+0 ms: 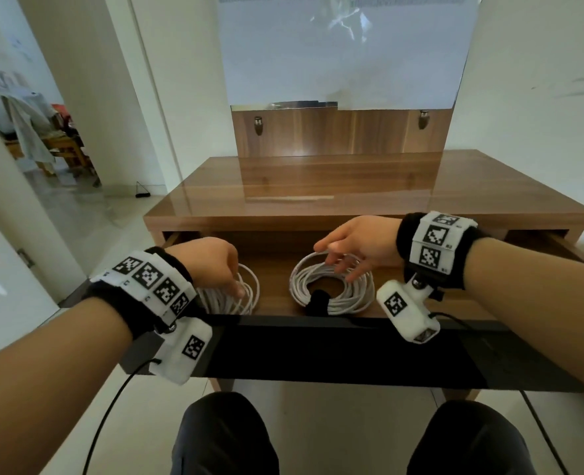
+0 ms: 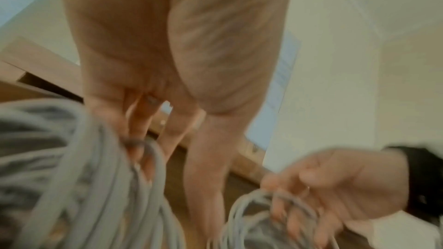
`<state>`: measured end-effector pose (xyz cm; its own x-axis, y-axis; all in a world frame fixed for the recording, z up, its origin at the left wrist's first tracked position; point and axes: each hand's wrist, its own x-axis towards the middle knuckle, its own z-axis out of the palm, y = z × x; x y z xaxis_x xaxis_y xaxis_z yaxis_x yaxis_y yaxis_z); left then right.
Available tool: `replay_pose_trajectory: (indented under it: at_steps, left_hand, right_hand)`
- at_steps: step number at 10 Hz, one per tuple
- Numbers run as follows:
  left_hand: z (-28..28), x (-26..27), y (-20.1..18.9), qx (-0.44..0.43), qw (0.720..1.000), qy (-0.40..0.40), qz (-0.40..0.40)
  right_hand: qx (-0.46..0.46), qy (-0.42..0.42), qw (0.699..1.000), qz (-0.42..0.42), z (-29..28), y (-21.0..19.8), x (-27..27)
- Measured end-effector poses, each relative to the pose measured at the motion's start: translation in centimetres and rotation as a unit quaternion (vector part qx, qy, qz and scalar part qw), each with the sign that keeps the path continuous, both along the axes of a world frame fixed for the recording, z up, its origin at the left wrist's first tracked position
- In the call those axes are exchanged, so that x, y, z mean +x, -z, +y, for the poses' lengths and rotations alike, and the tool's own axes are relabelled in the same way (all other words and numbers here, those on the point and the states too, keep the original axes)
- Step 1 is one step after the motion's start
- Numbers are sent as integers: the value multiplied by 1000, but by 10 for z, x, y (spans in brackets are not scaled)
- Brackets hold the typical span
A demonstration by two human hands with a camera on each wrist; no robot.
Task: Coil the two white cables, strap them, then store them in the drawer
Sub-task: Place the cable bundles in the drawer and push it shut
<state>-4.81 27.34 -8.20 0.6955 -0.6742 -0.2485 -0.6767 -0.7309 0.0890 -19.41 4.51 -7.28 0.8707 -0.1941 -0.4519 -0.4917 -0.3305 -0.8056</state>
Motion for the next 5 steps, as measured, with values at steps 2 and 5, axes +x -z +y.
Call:
replay_pose_trajectory:
  at_steps: [2, 5]
  left_hand:
    - [-3, 18, -1, -68, 990, 44, 119]
    - [-26, 27, -19, -132, 983, 71, 103]
  right_hand:
    - [-3, 71, 997, 19, -17, 17, 15]
    - [-338, -14, 941, 5, -32, 19, 2]
